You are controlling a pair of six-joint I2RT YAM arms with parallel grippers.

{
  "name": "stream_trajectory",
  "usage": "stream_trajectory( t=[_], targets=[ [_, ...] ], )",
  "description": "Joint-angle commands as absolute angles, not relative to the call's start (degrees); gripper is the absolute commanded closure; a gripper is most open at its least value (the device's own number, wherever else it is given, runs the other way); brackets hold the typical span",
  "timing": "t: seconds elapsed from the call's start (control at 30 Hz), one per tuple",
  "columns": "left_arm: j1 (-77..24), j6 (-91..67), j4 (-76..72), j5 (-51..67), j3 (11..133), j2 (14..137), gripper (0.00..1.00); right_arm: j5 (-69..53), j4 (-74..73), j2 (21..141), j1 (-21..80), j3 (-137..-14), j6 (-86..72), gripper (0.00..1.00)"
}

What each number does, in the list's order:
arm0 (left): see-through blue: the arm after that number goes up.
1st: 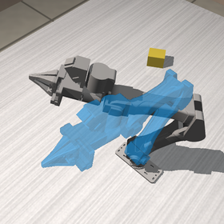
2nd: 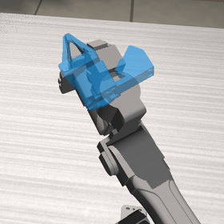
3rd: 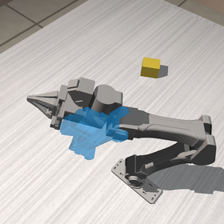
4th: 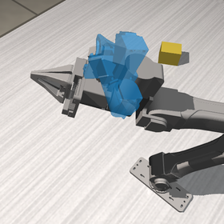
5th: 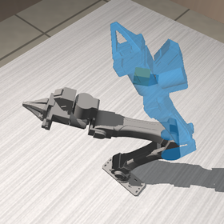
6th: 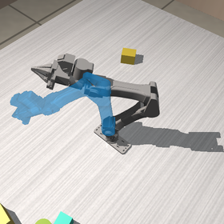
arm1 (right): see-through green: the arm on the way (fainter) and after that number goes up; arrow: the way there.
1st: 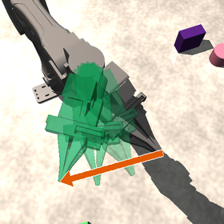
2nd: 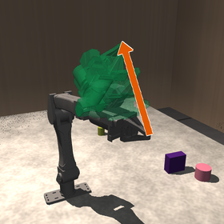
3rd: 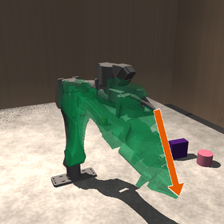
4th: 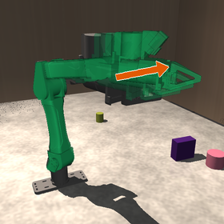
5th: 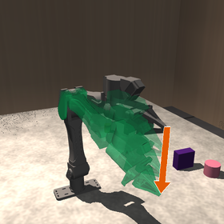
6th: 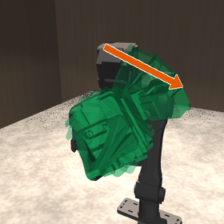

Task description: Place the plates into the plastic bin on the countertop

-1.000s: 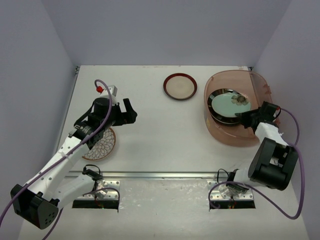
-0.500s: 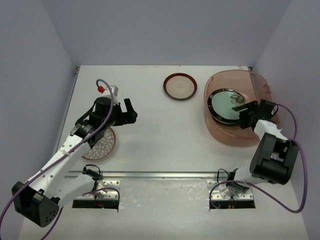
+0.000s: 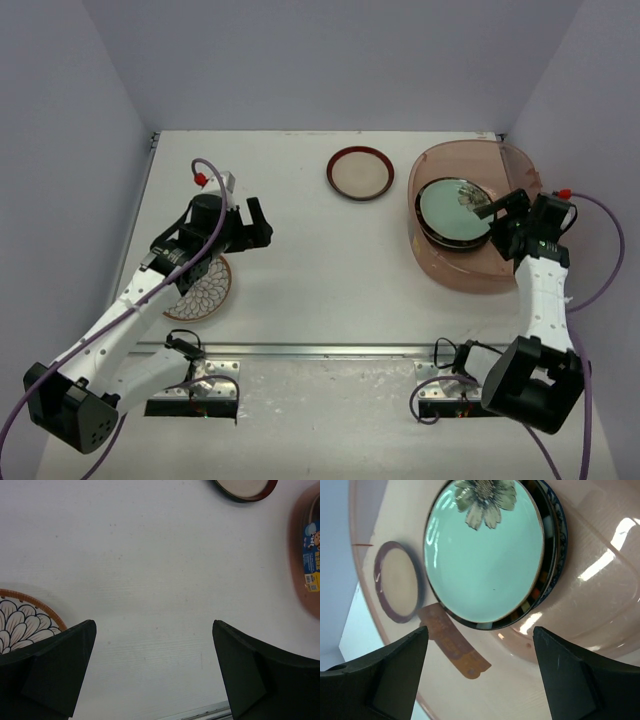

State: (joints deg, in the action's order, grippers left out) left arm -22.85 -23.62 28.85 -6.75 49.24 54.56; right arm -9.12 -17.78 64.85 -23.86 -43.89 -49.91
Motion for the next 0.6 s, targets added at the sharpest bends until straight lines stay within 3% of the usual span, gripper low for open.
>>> stream_trajectory(
  t=[0.0,0.43,0.5,0.57],
  targets=[
    [-22.94,-25.63,26.83,-7.22,52.72,55.69,0.00,-8.64,-22.05,60.42,-23.68,-49.84,-44.88,0.15],
    [-22.94,-34.35,13.56,2.03,52.47,65.04,0.00,-26.98,-26.02,52.91,-23.64,-60.91,-42.19,0.09],
    [-22.93,-37.67,7.09,0.96,51.50,68.76,0.00,-32.67,-23.35,51.97,-23.63,-60.84,-43.73,0.01],
    [-22.85,-40.99,2.67,0.78,53.05,75.54,0.00,-39.70,-14.61,50.02,-23.56,-56.59,-48.61,0.01]
  ],
)
